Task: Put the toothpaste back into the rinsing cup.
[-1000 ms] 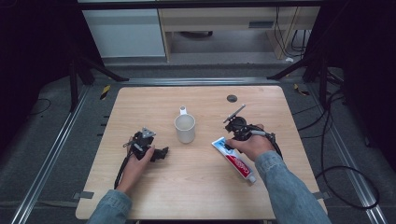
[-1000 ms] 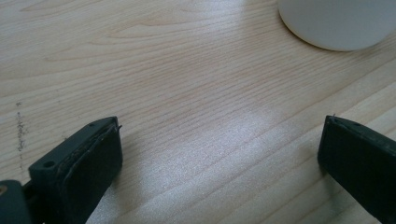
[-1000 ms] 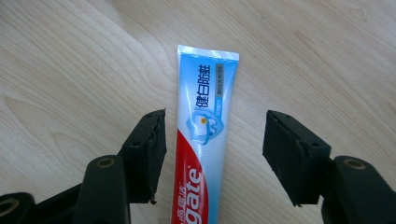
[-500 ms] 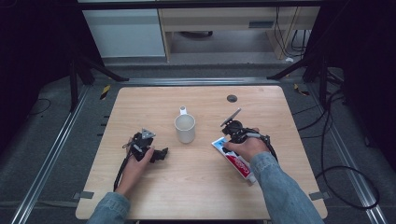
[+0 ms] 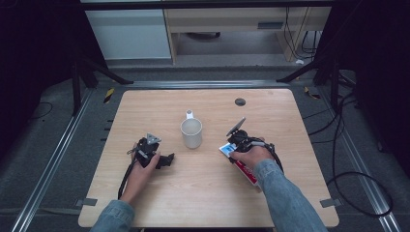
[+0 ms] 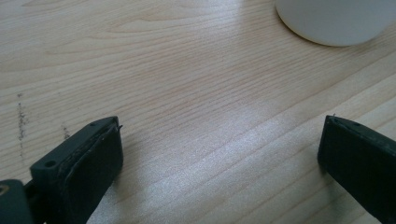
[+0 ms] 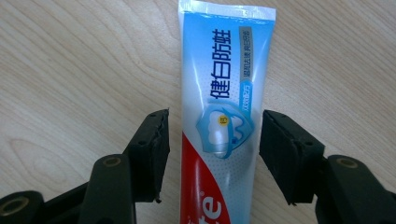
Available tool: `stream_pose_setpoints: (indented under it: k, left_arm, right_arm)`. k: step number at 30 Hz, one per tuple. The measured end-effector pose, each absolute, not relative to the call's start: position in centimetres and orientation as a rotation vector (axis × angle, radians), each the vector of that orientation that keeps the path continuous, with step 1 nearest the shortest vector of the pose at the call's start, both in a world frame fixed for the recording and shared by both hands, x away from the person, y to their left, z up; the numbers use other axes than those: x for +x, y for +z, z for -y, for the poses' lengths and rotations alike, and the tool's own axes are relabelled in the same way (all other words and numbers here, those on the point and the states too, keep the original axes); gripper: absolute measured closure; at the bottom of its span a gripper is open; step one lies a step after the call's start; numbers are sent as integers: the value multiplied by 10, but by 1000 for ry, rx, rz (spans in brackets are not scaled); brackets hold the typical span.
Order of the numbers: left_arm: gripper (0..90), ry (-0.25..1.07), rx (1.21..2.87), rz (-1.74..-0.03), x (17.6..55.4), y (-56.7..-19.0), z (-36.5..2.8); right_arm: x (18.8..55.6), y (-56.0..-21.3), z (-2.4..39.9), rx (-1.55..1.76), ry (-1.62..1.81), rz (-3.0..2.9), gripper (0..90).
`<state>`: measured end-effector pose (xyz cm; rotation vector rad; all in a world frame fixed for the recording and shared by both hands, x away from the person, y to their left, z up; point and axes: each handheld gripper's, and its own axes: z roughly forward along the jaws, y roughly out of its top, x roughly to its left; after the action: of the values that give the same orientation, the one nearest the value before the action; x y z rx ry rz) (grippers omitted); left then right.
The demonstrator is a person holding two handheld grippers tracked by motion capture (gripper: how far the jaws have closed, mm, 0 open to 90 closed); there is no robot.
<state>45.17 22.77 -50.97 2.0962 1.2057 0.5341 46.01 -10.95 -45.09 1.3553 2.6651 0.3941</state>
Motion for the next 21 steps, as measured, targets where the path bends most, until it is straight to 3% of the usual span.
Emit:
stream_pose_setpoints:
  k: [21]
  left_arm:
    - [0,532,2096,-1202,452,-510,-228]
  right_arm:
    - [470,-466,108,1403,346,-2677,439]
